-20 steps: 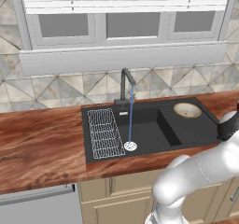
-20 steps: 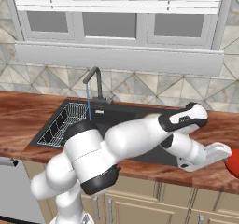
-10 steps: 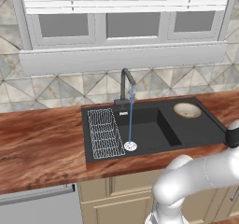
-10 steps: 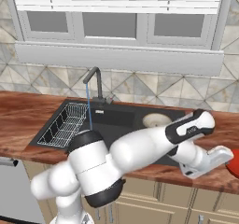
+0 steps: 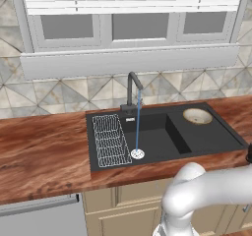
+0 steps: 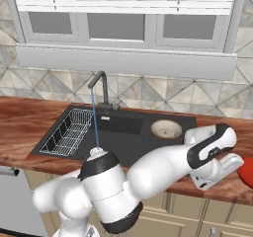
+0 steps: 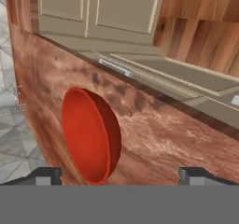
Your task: Rinse each bowl for a few seconds and place them down in the sink or on the counter.
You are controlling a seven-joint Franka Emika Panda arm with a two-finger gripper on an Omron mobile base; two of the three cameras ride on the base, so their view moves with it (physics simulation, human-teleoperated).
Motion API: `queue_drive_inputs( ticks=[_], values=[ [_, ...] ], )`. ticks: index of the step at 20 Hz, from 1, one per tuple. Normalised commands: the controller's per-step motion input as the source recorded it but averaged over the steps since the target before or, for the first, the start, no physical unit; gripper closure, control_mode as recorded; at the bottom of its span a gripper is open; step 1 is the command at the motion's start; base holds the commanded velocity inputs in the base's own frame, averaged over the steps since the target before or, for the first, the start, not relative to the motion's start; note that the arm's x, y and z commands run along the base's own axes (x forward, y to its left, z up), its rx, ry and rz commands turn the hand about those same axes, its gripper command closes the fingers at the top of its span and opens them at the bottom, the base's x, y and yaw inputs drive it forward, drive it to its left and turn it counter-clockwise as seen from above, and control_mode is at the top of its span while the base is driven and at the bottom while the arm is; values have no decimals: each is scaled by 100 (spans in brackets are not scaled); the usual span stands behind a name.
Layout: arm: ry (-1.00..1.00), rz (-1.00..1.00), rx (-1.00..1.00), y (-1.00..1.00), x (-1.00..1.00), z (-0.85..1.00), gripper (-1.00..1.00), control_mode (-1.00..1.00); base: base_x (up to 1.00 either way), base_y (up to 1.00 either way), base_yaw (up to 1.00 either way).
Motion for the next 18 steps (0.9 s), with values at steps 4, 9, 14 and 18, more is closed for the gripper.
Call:
queue_drive_inputs(
  ticks=[4,9,14,18],
  values=[
    [11,4,11,-27,49,19,-100,-100,0,0,0],
    [12,1,11,-36,48,21,-100,-100,0,0,0],
    [11,0,11,-34,46,20,-100,-100,0,0,0],
    [9,0,12,-43,34,20,-100,-100,0,0,0]
  ],
)
